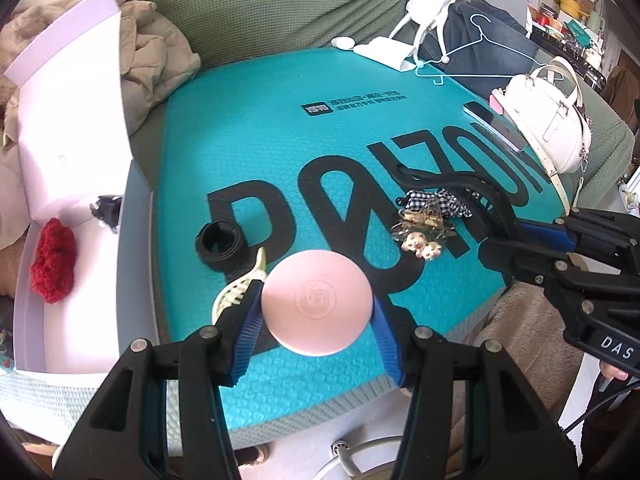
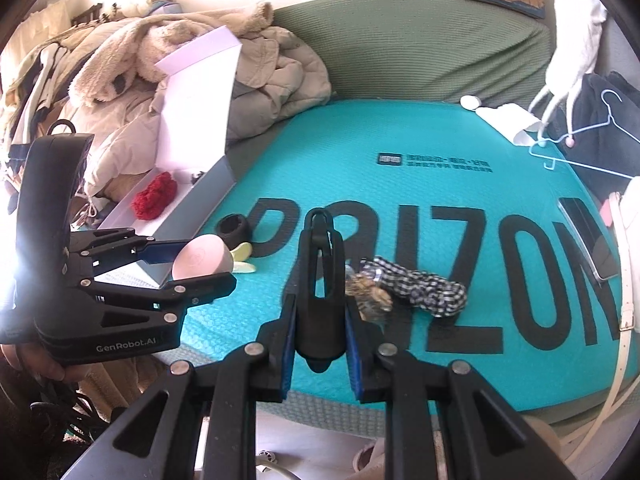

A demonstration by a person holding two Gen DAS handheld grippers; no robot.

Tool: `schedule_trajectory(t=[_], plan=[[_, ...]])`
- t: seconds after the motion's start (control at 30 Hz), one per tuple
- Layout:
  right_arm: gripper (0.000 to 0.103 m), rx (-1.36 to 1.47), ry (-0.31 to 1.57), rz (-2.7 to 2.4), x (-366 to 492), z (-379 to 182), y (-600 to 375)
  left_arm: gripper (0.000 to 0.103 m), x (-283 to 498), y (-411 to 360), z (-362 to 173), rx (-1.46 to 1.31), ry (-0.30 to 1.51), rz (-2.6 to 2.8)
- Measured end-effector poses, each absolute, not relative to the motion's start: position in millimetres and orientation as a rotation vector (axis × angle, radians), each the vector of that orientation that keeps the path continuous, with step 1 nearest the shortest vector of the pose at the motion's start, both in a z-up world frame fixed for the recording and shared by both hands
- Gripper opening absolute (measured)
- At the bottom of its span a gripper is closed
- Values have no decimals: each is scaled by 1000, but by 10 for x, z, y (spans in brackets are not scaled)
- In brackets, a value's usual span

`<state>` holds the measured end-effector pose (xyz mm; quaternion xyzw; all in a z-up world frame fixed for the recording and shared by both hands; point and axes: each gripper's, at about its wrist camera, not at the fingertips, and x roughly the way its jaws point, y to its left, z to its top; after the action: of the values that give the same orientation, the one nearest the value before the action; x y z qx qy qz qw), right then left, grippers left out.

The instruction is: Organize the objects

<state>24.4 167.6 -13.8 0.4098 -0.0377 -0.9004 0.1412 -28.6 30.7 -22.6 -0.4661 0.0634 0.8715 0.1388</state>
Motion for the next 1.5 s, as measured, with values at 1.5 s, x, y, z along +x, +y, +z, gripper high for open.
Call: schedule_trajectory(t=[1.5], plan=[[21,959,96,-2264,711,482,-285,50,1062,-1756,641,-1422,-12,2958]])
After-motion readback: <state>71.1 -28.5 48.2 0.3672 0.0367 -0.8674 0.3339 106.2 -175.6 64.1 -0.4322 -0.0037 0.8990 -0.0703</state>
